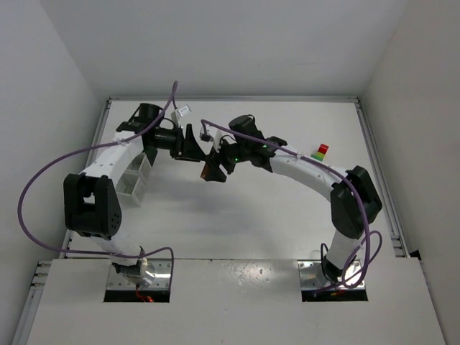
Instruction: Sort the legos into containers by color
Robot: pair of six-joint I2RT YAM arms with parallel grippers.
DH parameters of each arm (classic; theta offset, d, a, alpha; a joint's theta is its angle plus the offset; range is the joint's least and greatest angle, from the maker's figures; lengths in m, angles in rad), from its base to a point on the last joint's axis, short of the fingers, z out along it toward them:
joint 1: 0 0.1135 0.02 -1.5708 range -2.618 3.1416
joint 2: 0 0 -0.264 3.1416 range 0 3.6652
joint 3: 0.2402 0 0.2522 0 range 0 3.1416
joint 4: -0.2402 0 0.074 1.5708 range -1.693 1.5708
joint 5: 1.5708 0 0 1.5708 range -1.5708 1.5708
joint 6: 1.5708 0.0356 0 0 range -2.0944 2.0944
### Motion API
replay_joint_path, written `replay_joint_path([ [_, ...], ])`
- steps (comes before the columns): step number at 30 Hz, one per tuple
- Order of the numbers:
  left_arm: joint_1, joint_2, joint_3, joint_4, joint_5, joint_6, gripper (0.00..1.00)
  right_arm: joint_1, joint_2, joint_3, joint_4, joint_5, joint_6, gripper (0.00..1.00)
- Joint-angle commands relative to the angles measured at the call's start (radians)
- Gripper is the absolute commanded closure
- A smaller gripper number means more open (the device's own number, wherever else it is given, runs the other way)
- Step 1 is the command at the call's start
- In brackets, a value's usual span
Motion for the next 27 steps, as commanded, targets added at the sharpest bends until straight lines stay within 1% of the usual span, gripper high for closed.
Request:
replay_joint_path([
  [1,-0.043,-0.041,0.001,0.042,-0.008,-0.023,0.29,0.006,-0.020,0.061,0.042,0.007,0.013,1.00],
  [3,-0.054,-0.041,0.001,0.051,-0.018,-0.023,0.29,0.006,-0.020,0.061,0.042,0.007,0.013,1.00],
  [10,-0.063,-0.041,0.001,0.051,-0.018,-0.023,0.34,0.006,-0.020,0.061,0.042,0.025,0.013,1.00],
  [12,-0.063,-0.032,0.001,0.051,-0.018,-0.023,0.38,0.006,-0.020,0.061,0.042,0.025,0.013,1.00],
  [13,-0.063,-0.032,0.001,0.051,-0.018,-0.023,0.42,0.006,-0.020,0.061,0.042,0.025,0.013,1.00],
  [15,-0.063,-0.032,0.001,0.051,-0.018,-0.023,0.46,0.006,-0.020,0.061,0.042,0.034,0.013,1.00],
  [16,-0.063,-0.032,0.001,0.051,-0.018,-0.023,0.50,0.006,-0.020,0.061,0.042,0.034,0.013,1.00],
  [18,-0.063,-0.023,-0.009,0.051,-0.018,-0.023,0.53,0.006,-0.020,0.061,0.042,0.034,0.013,1.00],
  [21,-0.073,-0.023,-0.009,0.051,-0.018,-0.023,0.53,0.006,-0.020,0.061,0.042,0.034,0.013,1.00],
  [24,-0.082,-0.023,-0.009,0.051,-0.029,-0.023,0.44,0.006,-0.020,0.061,0.042,0.043,0.013,1.00],
  [25,-0.082,-0.023,-0.009,0.060,-0.029,-0.023,0.43,0.006,-0.020,0.061,0.042,0.043,0.013,1.00],
  [27,-0.082,-0.023,-0.009,0.060,-0.029,-0.023,0.43,0.006,-0.020,0.061,0.042,0.043,0.013,1.00],
])
